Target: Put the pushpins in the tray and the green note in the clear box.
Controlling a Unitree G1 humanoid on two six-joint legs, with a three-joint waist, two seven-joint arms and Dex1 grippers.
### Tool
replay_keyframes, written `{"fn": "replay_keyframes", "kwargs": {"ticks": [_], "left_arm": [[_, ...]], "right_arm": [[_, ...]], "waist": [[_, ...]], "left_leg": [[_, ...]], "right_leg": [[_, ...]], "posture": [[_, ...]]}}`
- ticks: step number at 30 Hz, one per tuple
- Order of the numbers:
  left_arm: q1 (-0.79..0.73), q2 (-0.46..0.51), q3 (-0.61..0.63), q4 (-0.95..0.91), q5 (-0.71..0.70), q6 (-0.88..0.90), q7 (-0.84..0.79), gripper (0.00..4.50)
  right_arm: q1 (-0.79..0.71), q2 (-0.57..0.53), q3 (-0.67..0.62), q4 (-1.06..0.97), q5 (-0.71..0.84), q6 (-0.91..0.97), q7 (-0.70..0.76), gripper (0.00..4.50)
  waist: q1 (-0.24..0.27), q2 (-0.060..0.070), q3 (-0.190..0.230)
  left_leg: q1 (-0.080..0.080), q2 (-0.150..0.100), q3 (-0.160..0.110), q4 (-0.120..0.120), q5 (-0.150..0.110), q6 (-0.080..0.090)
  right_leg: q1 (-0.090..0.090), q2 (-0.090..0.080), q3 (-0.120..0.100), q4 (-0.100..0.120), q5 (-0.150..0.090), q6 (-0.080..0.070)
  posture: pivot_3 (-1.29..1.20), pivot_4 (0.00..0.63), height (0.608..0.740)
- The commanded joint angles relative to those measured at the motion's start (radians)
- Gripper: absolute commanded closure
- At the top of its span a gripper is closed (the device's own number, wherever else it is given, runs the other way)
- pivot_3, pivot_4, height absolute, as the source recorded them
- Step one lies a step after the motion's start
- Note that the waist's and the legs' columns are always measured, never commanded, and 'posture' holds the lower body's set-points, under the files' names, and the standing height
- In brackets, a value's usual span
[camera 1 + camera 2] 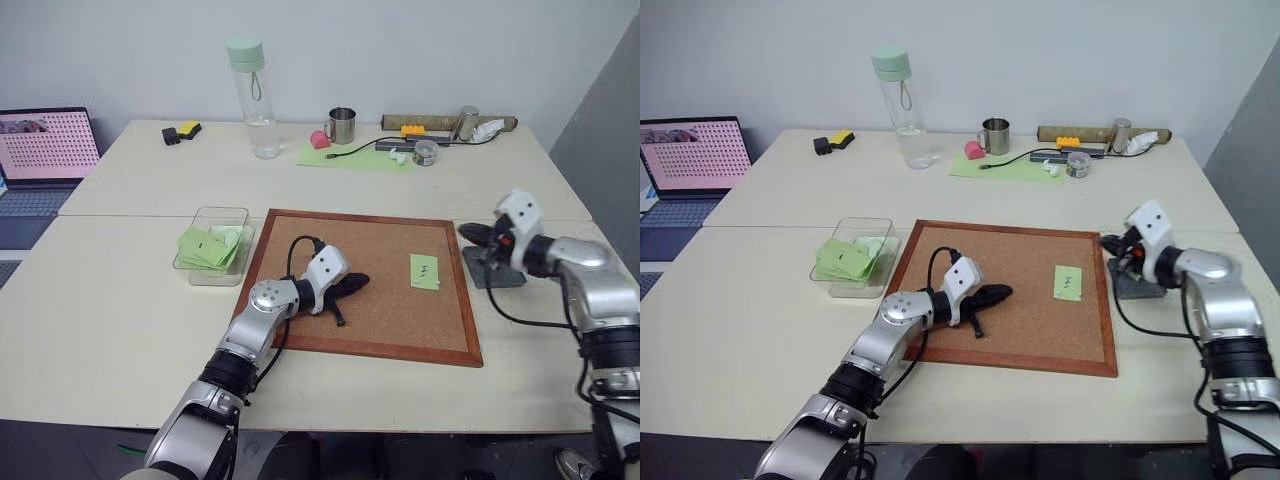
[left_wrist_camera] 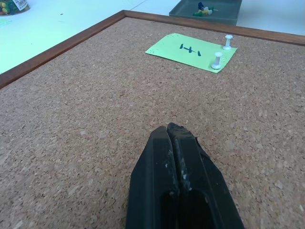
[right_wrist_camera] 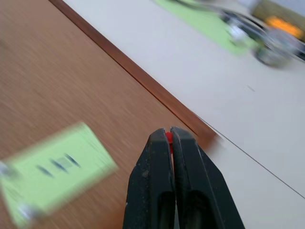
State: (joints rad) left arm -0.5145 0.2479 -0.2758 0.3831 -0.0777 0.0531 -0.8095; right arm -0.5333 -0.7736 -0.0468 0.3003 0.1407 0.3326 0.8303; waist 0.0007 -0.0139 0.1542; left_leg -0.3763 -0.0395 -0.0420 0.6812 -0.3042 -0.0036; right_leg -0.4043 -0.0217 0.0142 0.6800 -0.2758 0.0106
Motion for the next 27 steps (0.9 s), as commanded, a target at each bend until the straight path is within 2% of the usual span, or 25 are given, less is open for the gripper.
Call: {"fn": "replay_keyframes", "kwargs": {"ticks": [1,7,13,19,22,27], "left_arm": [[0.031,0.006,-0.021,0.031,0.033,0.010,-0.005,4.50],[0.019,0.001,-0.027,0.043,0.046,0.001,-0.014,4.50],[0.019,0.005,-0.028,0.040,0.050,-0.001,-0.018,4.50],[0.020,0.007,-0.026,0.032,0.053,0.001,-0.024,4.50],[0.020,0.008,-0.026,0.031,0.055,0.000,-0.026,4.50],[0.018,0.010,-0.023,0.033,0.057,-0.002,-0.029,4.50]], "right_arm": [[0.037,-0.057,-0.003,-0.008,-0.050,0.023,-0.019,4.49],[0.060,-0.059,0.013,0.032,-0.101,0.024,-0.059,4.49],[0.069,-0.049,0.014,0.009,-0.087,0.047,-0.044,3.18],[0.060,-0.051,0.007,-0.033,-0.079,0.061,-0.042,1.65],[0.069,-0.060,0.002,-0.087,-0.053,0.069,-0.007,1.13],[0.163,-0.085,0.021,-0.324,0.052,0.111,0.141,1.13]], "waist": [[0.000,0.001,0.000],[-0.001,0.003,-0.002],[-0.001,0.003,-0.002],[-0.001,0.003,-0.002],[-0.001,0.003,-0.002],[-0.001,0.003,-0.002]], "left_leg": [[0.000,0.000,0.000,0.000,0.000,0.000],[0.001,0.000,0.001,0.000,0.000,0.000],[0.000,0.000,0.001,0.000,0.000,0.000],[0.001,0.000,0.001,0.000,0.000,0.000],[0.001,0.000,0.001,0.000,0.000,0.000],[0.000,0.000,0.000,0.000,0.000,0.000]], "right_leg": [[0.000,0.000,0.000,0.000,0.000,0.000],[0.000,0.000,0.001,0.000,0.000,0.000],[0.000,0.000,0.001,0.000,0.000,0.000],[0.000,0.000,0.001,0.000,0.000,0.000],[0.000,0.000,0.001,0.000,0.000,0.000],[0.000,0.000,0.000,0.000,0.000,0.000]], "posture": [[0.00,0.150,0.740],[0.00,0.150,0.740],[0.00,0.150,0.740],[0.00,0.150,0.740],[0.00,0.150,0.740],[0.00,0.150,0.740]]}}
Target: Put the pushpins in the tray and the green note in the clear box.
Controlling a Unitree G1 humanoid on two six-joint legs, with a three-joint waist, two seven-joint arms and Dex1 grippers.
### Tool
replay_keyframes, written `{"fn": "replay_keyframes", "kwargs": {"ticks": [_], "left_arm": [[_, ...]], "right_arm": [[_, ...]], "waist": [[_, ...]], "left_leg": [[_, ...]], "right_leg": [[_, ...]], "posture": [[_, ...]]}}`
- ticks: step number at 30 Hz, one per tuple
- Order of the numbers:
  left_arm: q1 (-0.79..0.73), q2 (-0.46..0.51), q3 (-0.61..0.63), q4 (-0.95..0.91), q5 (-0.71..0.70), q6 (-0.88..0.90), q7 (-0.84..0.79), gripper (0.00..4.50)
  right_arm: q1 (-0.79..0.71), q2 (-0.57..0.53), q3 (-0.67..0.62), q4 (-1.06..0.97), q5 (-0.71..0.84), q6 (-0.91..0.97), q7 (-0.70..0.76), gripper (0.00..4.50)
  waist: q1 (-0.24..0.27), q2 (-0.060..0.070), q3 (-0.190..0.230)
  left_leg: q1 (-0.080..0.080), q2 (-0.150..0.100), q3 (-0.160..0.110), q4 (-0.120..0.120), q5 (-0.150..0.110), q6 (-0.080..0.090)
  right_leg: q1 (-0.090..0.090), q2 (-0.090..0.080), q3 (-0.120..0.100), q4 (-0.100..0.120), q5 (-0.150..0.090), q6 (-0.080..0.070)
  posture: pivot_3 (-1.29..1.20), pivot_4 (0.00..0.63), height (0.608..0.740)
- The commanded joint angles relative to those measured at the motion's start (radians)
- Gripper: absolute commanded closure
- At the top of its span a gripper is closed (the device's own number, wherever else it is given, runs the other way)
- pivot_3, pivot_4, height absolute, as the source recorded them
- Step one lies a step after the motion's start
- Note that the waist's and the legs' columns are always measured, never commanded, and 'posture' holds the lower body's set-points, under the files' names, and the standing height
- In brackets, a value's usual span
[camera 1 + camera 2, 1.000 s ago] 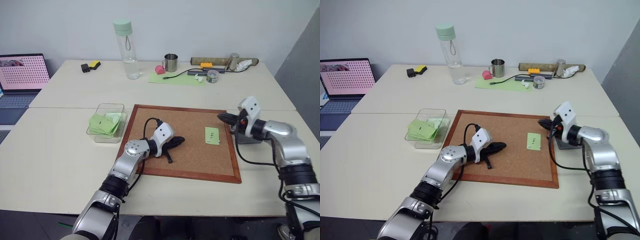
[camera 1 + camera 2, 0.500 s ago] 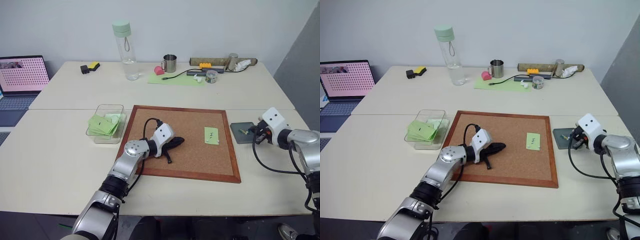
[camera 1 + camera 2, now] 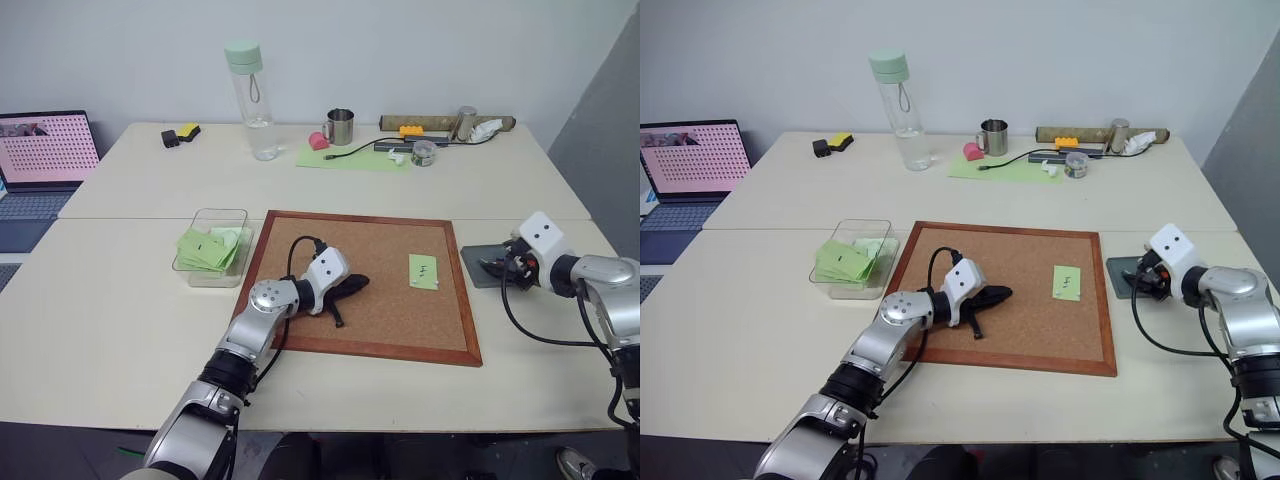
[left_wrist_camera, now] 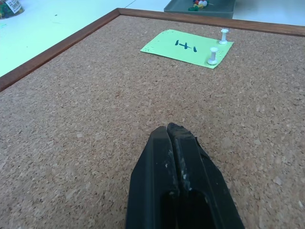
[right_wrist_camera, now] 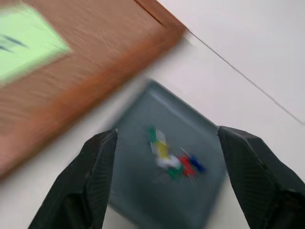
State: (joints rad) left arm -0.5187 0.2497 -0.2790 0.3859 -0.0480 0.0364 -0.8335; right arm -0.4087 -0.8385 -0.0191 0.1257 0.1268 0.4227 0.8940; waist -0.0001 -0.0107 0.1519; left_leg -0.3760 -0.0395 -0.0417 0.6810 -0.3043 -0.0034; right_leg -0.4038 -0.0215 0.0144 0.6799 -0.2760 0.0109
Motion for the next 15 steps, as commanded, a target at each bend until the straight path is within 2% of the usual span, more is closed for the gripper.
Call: {"fn": "replay_keyframes", "kwargs": {"ticks": [1,4,14,15], "left_arm": [[0.022,0.008,-0.020,0.031,0.028,0.015,-0.005,4.50],[0.020,0.006,-0.019,0.033,0.029,0.015,-0.005,4.50],[0.025,0.008,-0.018,0.027,0.034,0.020,-0.006,4.50],[0.026,0.010,-0.017,0.025,0.034,0.022,-0.006,4.50]], "right_arm": [[0.054,-0.014,0.000,-0.186,0.080,0.033,0.086,1.13],[0.077,0.019,0.020,-0.236,0.094,0.053,0.076,1.13],[0.044,0.126,0.051,-0.074,0.060,-0.021,0.023,1.13],[0.044,0.131,0.050,-0.062,0.059,-0.030,0.025,1.29]], "waist": [[0.000,0.000,0.000],[0.001,-0.001,0.000],[0.000,-0.001,0.000],[0.000,-0.001,0.000]], "left_leg": [[0.000,0.000,0.000,0.000,0.000,0.000],[0.000,0.000,0.000,0.000,0.000,0.000],[0.000,0.000,0.000,0.000,0.000,0.000],[0.000,0.000,0.000,0.000,0.000,0.000]], "right_leg": [[0.000,0.000,0.000,0.000,0.000,0.000],[0.000,0.000,0.000,0.000,0.000,0.000],[0.000,0.000,0.000,0.000,0.000,0.000],[0.000,0.000,0.000,0.000,0.000,0.000]], "posture": [[0.00,0.150,0.740],[0.00,0.150,0.740],[0.00,0.150,0.740],[0.00,0.150,0.740]]}}
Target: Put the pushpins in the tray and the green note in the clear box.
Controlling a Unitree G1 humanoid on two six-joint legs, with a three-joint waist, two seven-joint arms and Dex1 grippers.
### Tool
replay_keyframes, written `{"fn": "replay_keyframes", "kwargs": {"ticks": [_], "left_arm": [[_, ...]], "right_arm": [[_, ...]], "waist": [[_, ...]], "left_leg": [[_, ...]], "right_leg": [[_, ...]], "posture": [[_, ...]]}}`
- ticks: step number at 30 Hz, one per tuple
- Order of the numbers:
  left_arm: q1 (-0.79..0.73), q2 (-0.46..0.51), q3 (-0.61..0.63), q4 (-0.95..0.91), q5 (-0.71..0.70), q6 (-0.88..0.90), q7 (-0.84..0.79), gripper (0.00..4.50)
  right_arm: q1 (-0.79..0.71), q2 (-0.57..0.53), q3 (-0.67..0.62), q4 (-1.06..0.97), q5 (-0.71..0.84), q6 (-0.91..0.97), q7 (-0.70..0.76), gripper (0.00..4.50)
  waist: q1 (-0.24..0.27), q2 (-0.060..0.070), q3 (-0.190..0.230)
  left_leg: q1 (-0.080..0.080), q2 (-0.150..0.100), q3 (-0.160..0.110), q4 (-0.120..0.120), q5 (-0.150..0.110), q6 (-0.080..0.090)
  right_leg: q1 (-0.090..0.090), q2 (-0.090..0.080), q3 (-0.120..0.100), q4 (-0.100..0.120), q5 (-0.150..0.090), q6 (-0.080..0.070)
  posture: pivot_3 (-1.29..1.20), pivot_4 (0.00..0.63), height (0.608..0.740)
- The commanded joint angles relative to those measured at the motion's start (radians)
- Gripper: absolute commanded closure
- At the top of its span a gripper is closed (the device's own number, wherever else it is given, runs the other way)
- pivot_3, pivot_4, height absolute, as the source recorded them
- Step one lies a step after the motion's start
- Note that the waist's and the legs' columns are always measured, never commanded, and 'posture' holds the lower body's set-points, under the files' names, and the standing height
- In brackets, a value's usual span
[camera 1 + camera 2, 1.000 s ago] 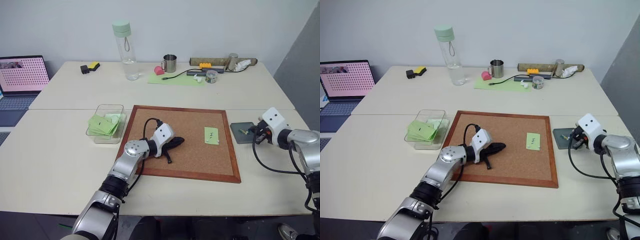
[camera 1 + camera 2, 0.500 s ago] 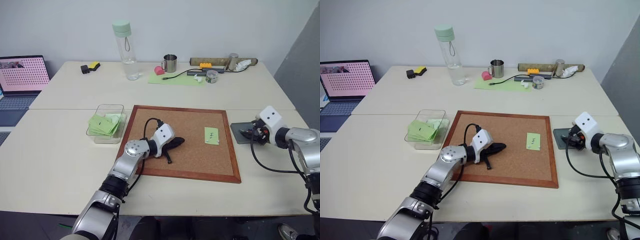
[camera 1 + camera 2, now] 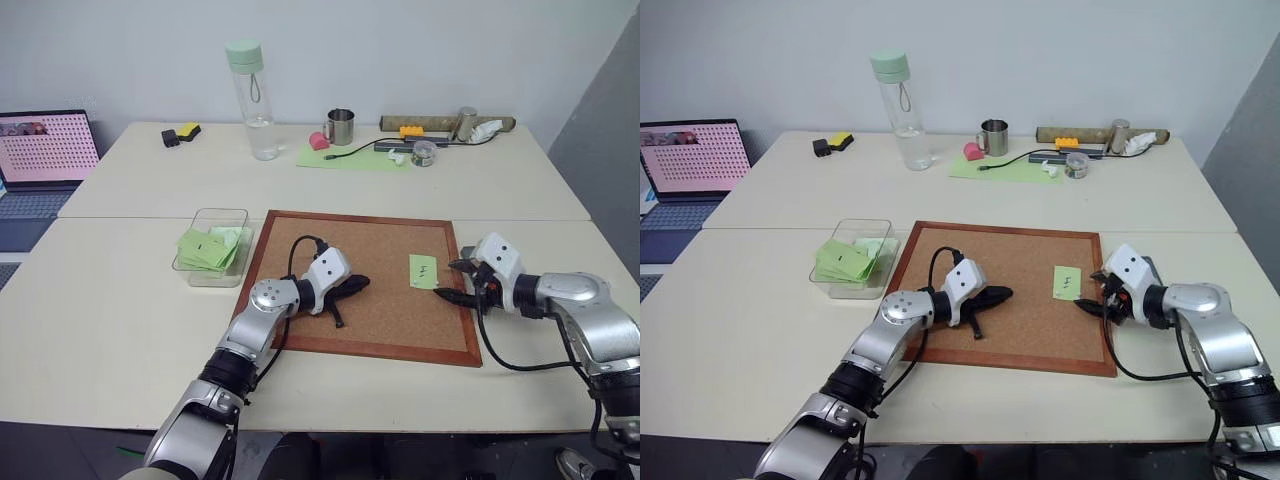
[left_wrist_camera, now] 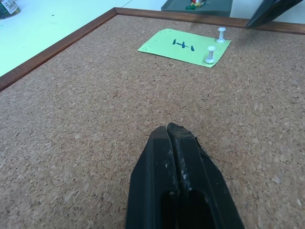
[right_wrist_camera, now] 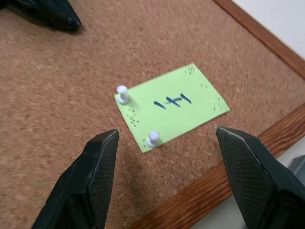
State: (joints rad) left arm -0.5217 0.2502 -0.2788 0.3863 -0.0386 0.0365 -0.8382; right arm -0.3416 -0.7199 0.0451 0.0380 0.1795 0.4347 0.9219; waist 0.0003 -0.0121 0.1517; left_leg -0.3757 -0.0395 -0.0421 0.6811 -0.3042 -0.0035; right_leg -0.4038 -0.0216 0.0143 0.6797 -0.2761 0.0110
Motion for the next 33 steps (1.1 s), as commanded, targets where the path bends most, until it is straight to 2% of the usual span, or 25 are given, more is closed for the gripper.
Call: {"fn": "replay_keyframes", "kwargs": {"ticks": [1,3,16,33], "left_arm": [[0.031,0.011,-0.016,0.023,0.024,0.022,-0.001,4.50],[0.033,0.012,-0.013,0.024,0.023,0.023,0.000,4.50],[0.041,0.013,-0.017,0.020,0.027,0.026,0.000,4.50],[0.045,0.011,-0.023,0.044,0.038,0.017,0.015,4.50]], "right_arm": [[-0.023,0.016,-0.015,0.036,0.006,-0.051,-0.002,1.50],[-0.026,0.028,-0.017,0.056,0.007,-0.063,-0.005,1.75],[-0.015,0.048,-0.029,0.098,0.023,-0.087,0.016,4.46],[-0.035,0.052,-0.199,-0.005,0.233,0.066,-0.024,4.46]], "waist": [[0.000,0.000,0.000],[0.000,0.000,0.000],[-0.001,0.000,0.000],[0.000,0.000,0.000]], "left_leg": [[0.000,0.000,0.000,0.000,0.000,0.000],[0.000,0.000,0.000,0.000,0.000,0.000],[0.001,0.000,0.000,0.000,0.000,0.000],[0.000,0.000,0.000,0.000,0.000,0.000]], "right_leg": [[0.000,0.000,0.000,0.000,0.000,0.000],[0.000,0.000,0.000,0.000,0.000,0.000],[0.000,0.000,0.000,0.000,0.000,0.000],[0.000,0.000,0.000,0.000,0.000,0.000]], "posture": [[0.00,0.150,0.740],[0.00,0.150,0.740],[0.00,0.150,0.740],[0.00,0.150,0.740]]}}
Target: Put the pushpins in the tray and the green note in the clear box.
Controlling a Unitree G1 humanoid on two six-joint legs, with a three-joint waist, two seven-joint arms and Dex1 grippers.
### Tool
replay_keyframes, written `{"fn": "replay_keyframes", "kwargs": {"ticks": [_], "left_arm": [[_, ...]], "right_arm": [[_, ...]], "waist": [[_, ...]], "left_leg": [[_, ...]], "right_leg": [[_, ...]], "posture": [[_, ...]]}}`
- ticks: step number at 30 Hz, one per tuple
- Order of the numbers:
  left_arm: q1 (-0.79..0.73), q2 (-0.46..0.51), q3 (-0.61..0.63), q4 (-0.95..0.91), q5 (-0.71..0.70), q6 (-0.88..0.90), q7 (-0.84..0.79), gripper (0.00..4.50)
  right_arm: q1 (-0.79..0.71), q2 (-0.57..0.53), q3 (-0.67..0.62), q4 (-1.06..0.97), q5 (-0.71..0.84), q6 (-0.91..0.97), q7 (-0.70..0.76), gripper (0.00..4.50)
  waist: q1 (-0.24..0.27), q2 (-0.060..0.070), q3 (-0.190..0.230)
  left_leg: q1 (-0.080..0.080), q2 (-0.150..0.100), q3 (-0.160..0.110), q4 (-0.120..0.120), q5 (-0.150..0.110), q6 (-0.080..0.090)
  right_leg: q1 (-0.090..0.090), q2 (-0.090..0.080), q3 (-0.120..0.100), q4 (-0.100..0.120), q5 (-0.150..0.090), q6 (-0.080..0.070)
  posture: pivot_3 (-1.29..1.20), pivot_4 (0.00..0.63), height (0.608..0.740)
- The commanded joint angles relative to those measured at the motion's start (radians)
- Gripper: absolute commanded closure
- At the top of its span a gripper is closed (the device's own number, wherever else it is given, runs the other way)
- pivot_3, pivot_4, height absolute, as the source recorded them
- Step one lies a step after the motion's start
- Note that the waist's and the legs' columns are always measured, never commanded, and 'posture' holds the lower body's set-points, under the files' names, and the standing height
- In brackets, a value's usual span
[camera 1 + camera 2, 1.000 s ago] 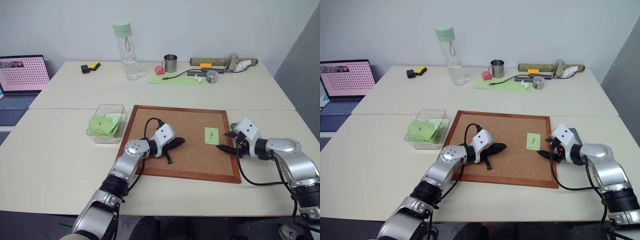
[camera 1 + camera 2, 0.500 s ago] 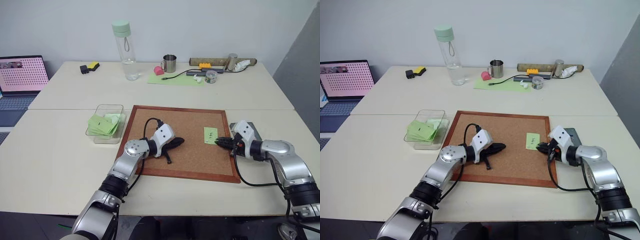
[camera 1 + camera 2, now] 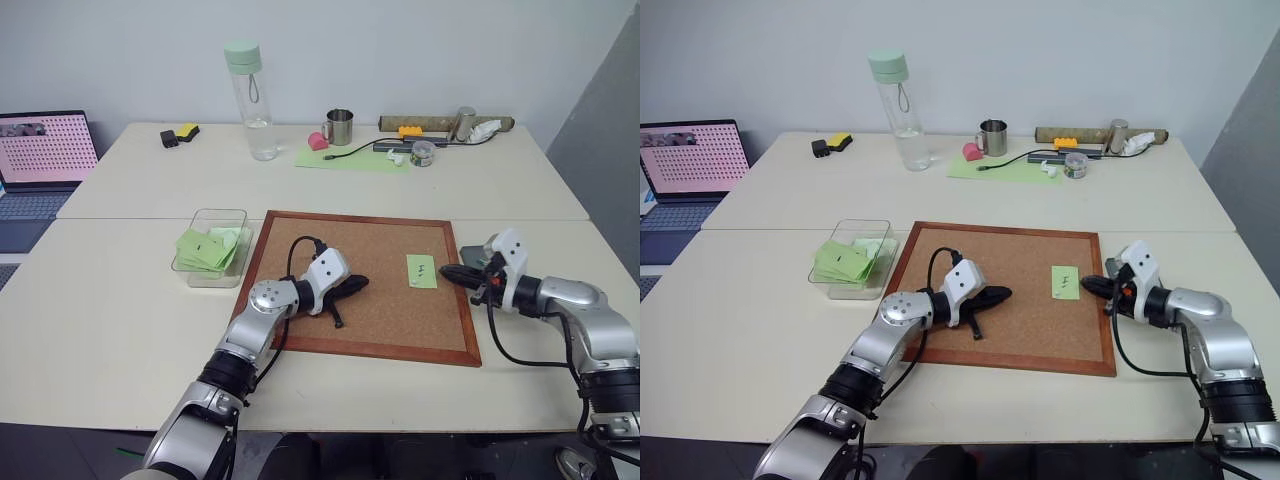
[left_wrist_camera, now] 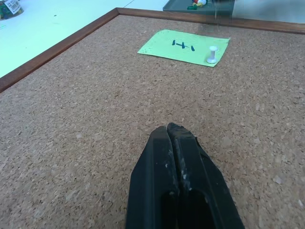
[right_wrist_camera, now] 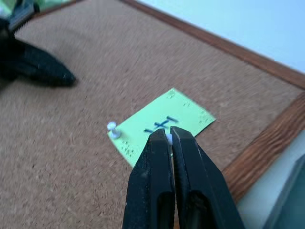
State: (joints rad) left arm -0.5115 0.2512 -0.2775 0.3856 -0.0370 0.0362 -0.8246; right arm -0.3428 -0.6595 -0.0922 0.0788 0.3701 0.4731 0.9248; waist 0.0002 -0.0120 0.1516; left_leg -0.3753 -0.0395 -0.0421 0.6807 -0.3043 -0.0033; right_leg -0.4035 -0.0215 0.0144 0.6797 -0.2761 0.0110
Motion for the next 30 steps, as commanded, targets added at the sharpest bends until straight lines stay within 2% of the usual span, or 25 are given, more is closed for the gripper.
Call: {"fn": "replay_keyframes", "kwargs": {"ticks": [1,7,14,17,25,26,30], "left_arm": [[0.035,0.009,-0.026,0.045,0.037,0.017,0.003,4.50],[0.037,0.008,-0.027,0.046,0.035,0.018,0.005,4.50],[0.034,-0.001,-0.027,0.041,0.028,0.026,0.003,4.50],[0.030,-0.003,-0.026,0.042,0.028,0.026,0.004,4.50],[0.036,0.000,-0.023,0.035,0.026,0.028,0.003,4.50],[0.036,0.000,-0.023,0.035,0.026,0.028,0.003,4.50],[0.034,-0.001,-0.022,0.037,0.025,0.026,0.003,4.50]], "right_arm": [[-0.035,-0.012,-0.067,-0.045,0.040,0.028,-0.033,4.46],[-0.051,-0.080,-0.102,0.074,-0.053,-0.001,-0.127,4.46],[-0.071,-0.102,-0.089,0.176,-0.127,-0.021,-0.195,4.46],[-0.064,-0.103,-0.072,0.172,-0.138,-0.013,-0.182,3.96],[-0.068,-0.100,-0.075,0.163,-0.150,-0.017,-0.189,2.17],[-0.067,-0.101,-0.076,0.157,-0.150,-0.015,-0.187,2.07],[-0.059,-0.108,-0.075,0.104,-0.136,-0.021,-0.162,1.19]], "waist": [[0.000,0.000,0.000],[0.000,0.000,0.000],[0.000,0.001,-0.001],[0.000,0.001,-0.001],[0.000,0.001,-0.001],[0.000,0.001,-0.001],[0.000,0.001,-0.001]], "left_leg": [[0.000,0.000,0.000,0.000,0.000,0.000],[0.000,0.000,0.000,0.000,0.000,0.000],[0.001,0.000,0.001,0.000,0.000,0.000],[0.000,0.000,0.001,0.000,0.000,0.000],[0.000,0.000,0.001,0.000,0.000,0.000],[0.000,0.000,0.001,0.000,0.000,0.000],[0.000,0.000,0.001,0.000,0.000,0.000]], "right_leg": [[0.000,0.000,0.000,0.000,0.000,0.000],[0.000,0.000,0.000,0.000,0.000,0.000],[0.000,0.000,0.001,0.000,0.000,0.000],[0.000,0.000,0.001,0.000,0.000,0.000],[0.001,0.000,0.001,0.000,0.000,0.000],[0.001,0.000,0.001,0.000,0.000,0.000],[0.001,0.000,0.001,0.000,0.000,0.000]], "posture": [[0.00,0.150,0.740],[0.00,0.150,0.740],[0.00,0.150,0.740],[0.00,0.150,0.740],[0.00,0.150,0.740],[0.00,0.150,0.740],[0.00,0.150,0.740]]}}
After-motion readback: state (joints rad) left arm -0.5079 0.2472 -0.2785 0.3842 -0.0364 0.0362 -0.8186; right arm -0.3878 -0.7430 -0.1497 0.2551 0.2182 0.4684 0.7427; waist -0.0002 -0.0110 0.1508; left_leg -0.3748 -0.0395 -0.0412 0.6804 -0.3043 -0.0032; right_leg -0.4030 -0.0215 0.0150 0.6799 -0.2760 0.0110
